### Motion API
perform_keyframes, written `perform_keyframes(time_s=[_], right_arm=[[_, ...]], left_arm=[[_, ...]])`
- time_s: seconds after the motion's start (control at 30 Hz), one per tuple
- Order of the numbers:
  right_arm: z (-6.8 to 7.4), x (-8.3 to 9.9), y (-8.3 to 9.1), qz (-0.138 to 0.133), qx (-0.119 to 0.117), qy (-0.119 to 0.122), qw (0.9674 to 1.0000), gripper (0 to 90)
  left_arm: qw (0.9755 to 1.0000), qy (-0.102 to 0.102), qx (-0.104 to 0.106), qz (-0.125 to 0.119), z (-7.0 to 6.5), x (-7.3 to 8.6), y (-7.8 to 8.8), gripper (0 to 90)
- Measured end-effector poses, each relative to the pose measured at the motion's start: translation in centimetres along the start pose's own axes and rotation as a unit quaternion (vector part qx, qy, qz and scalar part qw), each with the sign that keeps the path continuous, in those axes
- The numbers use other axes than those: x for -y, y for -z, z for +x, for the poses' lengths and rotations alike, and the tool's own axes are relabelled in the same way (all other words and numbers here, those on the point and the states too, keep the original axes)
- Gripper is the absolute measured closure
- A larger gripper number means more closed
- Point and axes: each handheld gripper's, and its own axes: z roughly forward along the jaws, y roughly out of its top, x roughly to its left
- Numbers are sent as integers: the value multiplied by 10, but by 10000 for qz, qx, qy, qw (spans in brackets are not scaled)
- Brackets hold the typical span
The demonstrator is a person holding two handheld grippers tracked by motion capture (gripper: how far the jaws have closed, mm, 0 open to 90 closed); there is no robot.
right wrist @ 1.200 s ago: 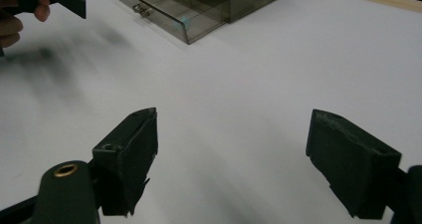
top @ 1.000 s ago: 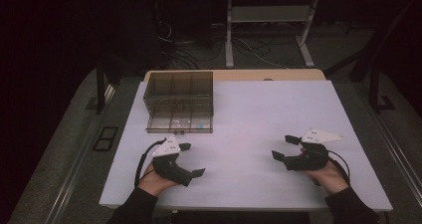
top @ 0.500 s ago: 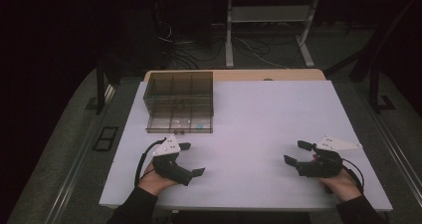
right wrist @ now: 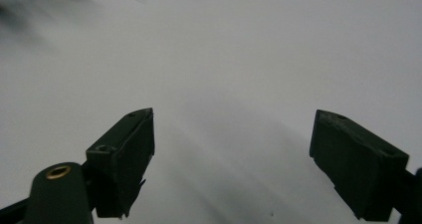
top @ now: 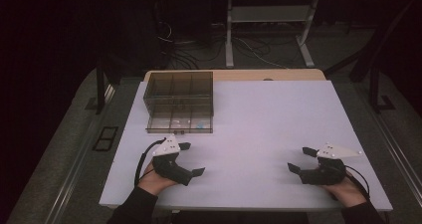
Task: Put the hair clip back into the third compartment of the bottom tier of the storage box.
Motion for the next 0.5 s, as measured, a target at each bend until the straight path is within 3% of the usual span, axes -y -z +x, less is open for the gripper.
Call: perform_keyframes(time_s=[0.13,0.5], right_arm=[[0,1,0,79,59,-9,10000,116],[0,1,0,70,41,-10,10000,116]], left_arm=[[10000,10,-15,4,0,0,0,0],[10000,11,-21,14,1,0,-1,0]])
